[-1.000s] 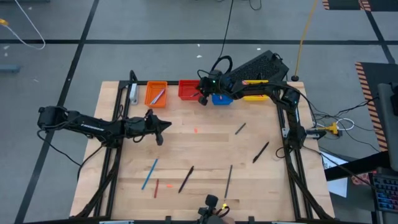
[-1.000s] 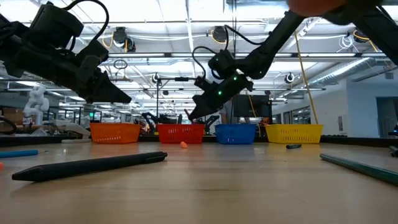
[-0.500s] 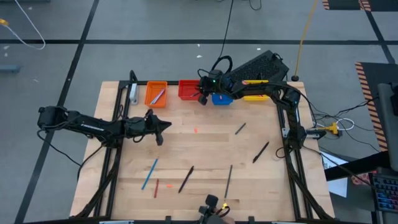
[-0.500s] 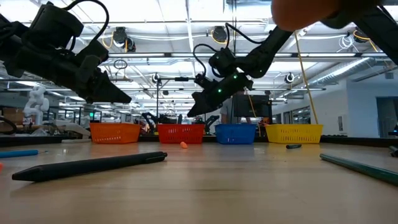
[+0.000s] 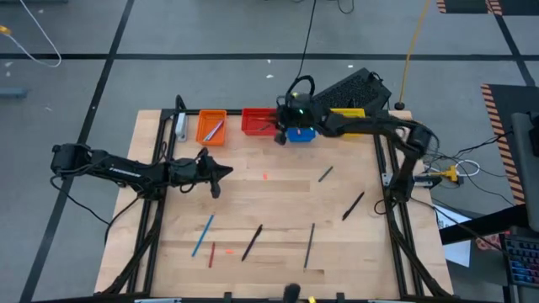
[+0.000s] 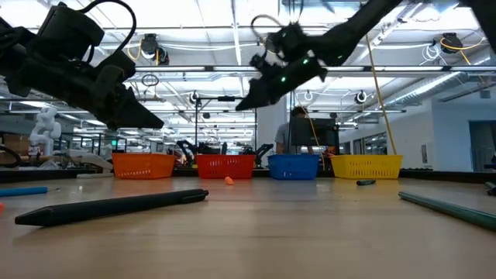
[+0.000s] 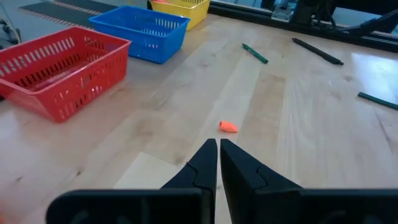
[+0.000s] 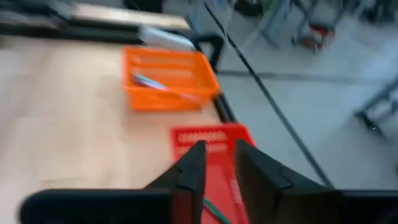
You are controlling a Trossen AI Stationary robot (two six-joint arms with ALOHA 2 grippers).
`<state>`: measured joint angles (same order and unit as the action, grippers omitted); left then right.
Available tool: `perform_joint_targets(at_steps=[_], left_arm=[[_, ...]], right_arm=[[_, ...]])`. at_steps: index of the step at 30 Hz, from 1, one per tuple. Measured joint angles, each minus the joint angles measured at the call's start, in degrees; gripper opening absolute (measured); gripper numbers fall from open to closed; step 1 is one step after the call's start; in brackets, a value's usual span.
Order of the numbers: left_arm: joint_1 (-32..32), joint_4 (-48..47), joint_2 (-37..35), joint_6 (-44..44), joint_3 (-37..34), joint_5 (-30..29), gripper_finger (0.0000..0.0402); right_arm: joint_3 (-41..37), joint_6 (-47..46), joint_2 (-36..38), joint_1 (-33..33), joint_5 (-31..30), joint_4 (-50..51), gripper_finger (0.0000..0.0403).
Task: Sort crayons/erasers/pens/pencils in bins
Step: Put the blue pencil into the yellow basket
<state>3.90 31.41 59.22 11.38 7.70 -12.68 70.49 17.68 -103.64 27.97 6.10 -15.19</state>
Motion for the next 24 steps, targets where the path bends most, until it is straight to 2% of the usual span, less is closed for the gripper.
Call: perform_joint_targets(at_steps=[4, 10, 13, 16, 19, 24], left_arm=[[0.0, -4.9, 0.0, 0.01, 2.59, -0.21, 0.0023], [-0.33, -24.48, 0.0, -0.47, 12.73, -0.58, 0.0023], [-1.4, -34.12, 0.0, 0.44, 18.12, -0.91, 0.0013], [-2.92, -43.83, 0.0, 3.91, 23.25, -0.95, 0.0005], [-5.21, -54.02, 0.02, 8.54, 27.67, -1.39, 0.0007], [-10.03, -66.99, 1.05, 19.64, 32.62, -3.94, 0.0004]], right_arm=[[-13.46, -0.76, 8.37, -2.63, 0.01, -11.22, 0.0012], [-35.3, -7.24, 20.08, -7.53, -0.44, -28.53, 0.001], [-44.21, -9.9, 24.82, -10.41, -4.9, -35.19, 0.0002], [-51.58, -12.79, 28.13, -13.23, -7.71, -40.8, 0.0001], [-57.74, -15.39, 30.1, -15.42, -7.86, -47.28, 0.0001], [-63.57, -15.69, 31.52, -17.21, -10.84, -56.3, 0.0001]])
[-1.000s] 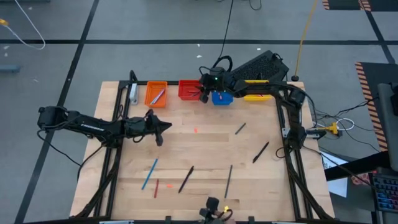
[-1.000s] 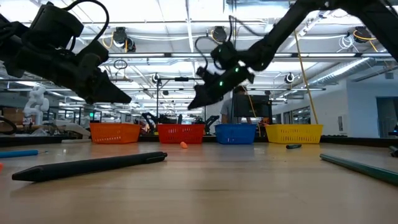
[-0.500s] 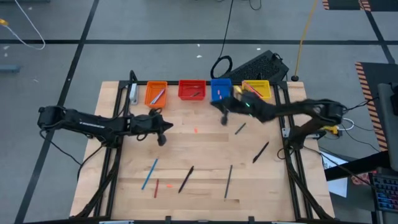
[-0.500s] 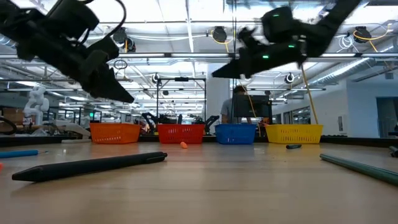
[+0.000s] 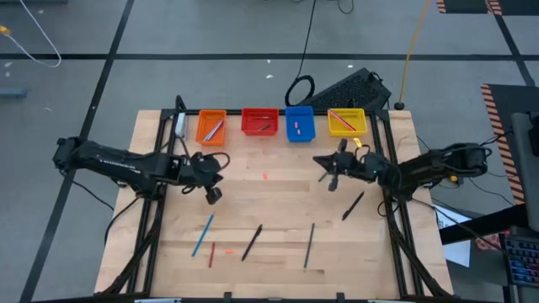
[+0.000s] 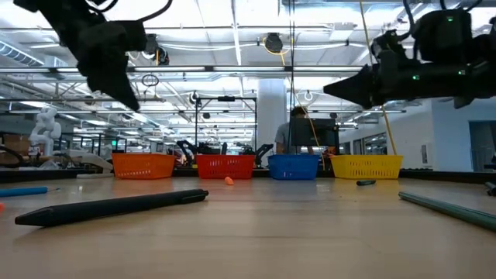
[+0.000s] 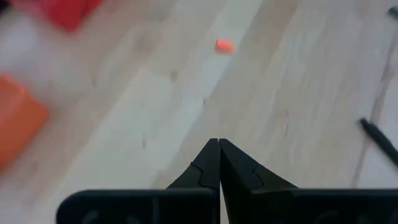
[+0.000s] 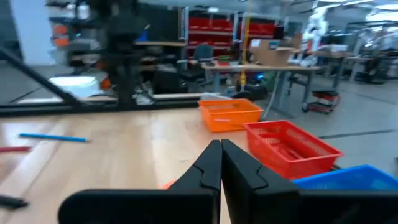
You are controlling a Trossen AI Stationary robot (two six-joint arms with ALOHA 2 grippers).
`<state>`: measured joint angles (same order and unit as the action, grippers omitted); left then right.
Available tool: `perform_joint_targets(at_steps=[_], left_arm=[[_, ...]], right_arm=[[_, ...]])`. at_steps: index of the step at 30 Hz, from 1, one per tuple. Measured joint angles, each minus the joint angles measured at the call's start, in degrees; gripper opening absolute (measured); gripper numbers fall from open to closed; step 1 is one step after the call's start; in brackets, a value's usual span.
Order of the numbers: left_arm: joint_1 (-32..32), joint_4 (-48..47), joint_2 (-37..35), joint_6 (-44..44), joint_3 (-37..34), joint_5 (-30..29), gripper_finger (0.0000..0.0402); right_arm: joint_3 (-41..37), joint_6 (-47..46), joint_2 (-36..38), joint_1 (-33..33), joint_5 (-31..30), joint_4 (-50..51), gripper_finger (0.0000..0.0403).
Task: Sort crayons/erasers/pens/pencils in bins
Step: Put the blue pencil into the yellow basket
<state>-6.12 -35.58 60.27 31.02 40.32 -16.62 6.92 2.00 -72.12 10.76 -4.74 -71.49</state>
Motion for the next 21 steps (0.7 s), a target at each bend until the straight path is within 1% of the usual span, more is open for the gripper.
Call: perform_joint_targets(at_steps=[4, 7, 11, 17, 21], left_arm=[[-4.54, -7.32, 3.52, 9.53, 2.6, 0.85, 0.0004], [-8.02, -13.51, 7.76, 16.73, 4.83, 3.51, 0.0004], [-12.36, -18.21, 12.78, 26.13, 8.19, 8.09, 0.0004], [-18.56, -18.23, 16.81, 40.11, 10.66, 16.39, 0.0004], [-22.21, -18.16, 18.08, 49.66, 10.68, 18.8, 0.0022]], right_arm=[[-1.18, 0.15, 0.6, -0.02, -0.14, -1.52, 0.0001], [-1.31, 0.69, 0.68, 0.0, -0.01, -1.33, 0.0], [-1.31, 1.79, 0.68, 0.0, 0.01, -0.99, 0.0], [-1.31, 2.12, 0.66, 0.0, 0.03, -0.14, 0.0], [-1.29, 2.34, 0.66, 0.0, 0.03, -0.03, 0.0]])
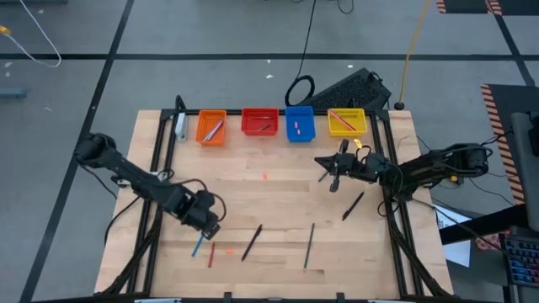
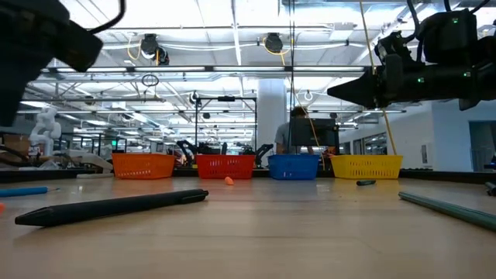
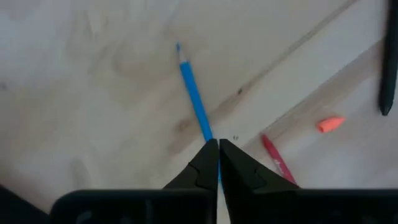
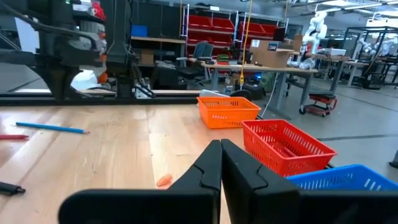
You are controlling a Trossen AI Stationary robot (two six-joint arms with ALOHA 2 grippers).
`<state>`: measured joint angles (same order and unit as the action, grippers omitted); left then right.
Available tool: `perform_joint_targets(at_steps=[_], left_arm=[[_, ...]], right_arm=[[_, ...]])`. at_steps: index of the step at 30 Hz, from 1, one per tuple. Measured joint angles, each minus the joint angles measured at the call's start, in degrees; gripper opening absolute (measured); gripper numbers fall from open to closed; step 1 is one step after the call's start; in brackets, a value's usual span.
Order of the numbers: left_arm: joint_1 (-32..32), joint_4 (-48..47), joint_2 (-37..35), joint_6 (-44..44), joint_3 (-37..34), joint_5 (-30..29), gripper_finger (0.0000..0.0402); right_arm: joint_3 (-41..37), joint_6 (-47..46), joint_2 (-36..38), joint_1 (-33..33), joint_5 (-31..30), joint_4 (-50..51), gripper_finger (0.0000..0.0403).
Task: Sort crayons/erasers/pens/pencils in bins
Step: Put the blue pencil into the yellow basket
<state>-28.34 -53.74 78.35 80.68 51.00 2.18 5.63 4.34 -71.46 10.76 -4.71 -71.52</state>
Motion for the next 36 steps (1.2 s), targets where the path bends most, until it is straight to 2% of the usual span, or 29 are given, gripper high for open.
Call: perform_joint_targets(at_steps=[7, 14, 18, 36], left_arm=[[-1.85, 0.87, 3.92, 4.09, 0.0, -0.91, 0.0084], [0.43, 9.58, 7.17, 1.2, 0.0, -3.26, 0.0133], [1.63, 12.82, 8.66, -0.87, 0.0, -3.46, 0.0138], [-0.39, 8.24, 9.85, 3.51, -1.7, -0.47, 0.0138]], right_arm=[[0.0, -0.01, 0.0, 0.0, 0.02, 0.22, 0.0], [0.02, -0.02, 0.0, 0.0, 0.02, 0.24, 0.0], [0.04, -0.02, 0.0, 0.0, 0.02, 0.24, 0.0], [0.07, -0.2, -0.02, 0.0, 0.04, 0.63, 0.0]])
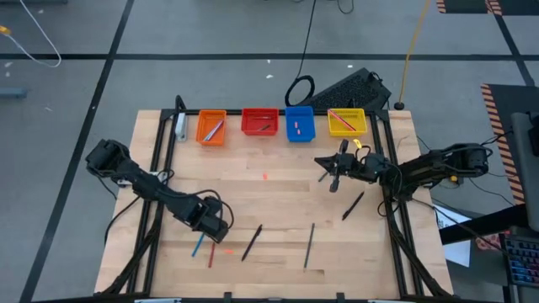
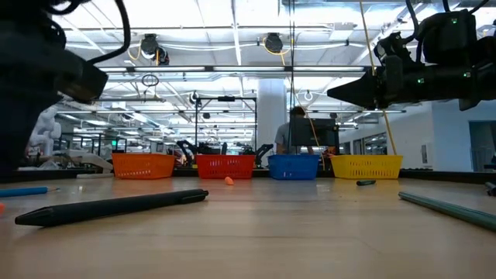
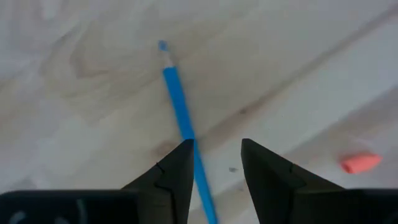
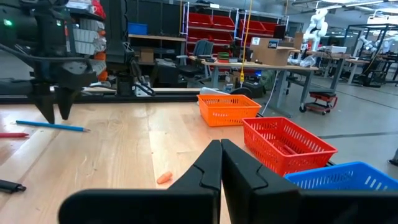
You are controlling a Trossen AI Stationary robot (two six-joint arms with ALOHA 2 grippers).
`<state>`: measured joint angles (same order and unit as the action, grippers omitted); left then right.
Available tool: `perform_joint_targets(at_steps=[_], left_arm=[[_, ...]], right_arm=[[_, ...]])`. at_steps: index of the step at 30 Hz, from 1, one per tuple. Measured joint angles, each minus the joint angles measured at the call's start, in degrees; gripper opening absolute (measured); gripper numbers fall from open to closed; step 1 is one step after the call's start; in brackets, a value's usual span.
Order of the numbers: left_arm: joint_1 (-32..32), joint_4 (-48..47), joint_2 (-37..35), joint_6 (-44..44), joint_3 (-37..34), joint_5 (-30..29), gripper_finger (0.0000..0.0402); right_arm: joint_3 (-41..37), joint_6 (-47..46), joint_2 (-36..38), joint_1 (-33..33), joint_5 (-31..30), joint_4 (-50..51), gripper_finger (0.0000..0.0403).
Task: Sort crayons/erasers/pens/pencils in bins
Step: Put the blue pencil into the yellow basket
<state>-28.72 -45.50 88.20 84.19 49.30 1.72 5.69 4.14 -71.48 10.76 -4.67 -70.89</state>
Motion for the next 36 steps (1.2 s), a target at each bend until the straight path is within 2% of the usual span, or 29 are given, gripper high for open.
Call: perform_joint_targets(at_steps=[5, 16, 22, 29, 36], left_arm=[[-0.18, 1.92, 0.0, 0.25, -2.83, -0.02, 0.0133], [-0.09, 7.35, -0.38, 0.1, -8.16, 1.13, 0.0081], [-0.07, 7.47, -0.37, -1.97, -8.61, 1.88, 0.0059], [-0.07, 8.22, -1.06, -4.49, -8.78, 2.36, 0.0015], [-0.12, 9.26, -4.79, -5.03, -8.99, 0.34, 0.002]], right_arm=[[0.0, 0.0, 0.0, 0.0, 0.0, 0.0, 0.0], [0.0, -0.02, 0.01, 0.0, 0.0, -0.02, 0.0], [0.0, -0.02, 0.0, 0.01, 0.02, 0.0, 0.0], [0.0, -0.02, 0.0, 0.02, 0.22, 0.0, 0.0], [0.0, -0.02, 0.0, 0.02, 0.21, 0.02, 0.0]])
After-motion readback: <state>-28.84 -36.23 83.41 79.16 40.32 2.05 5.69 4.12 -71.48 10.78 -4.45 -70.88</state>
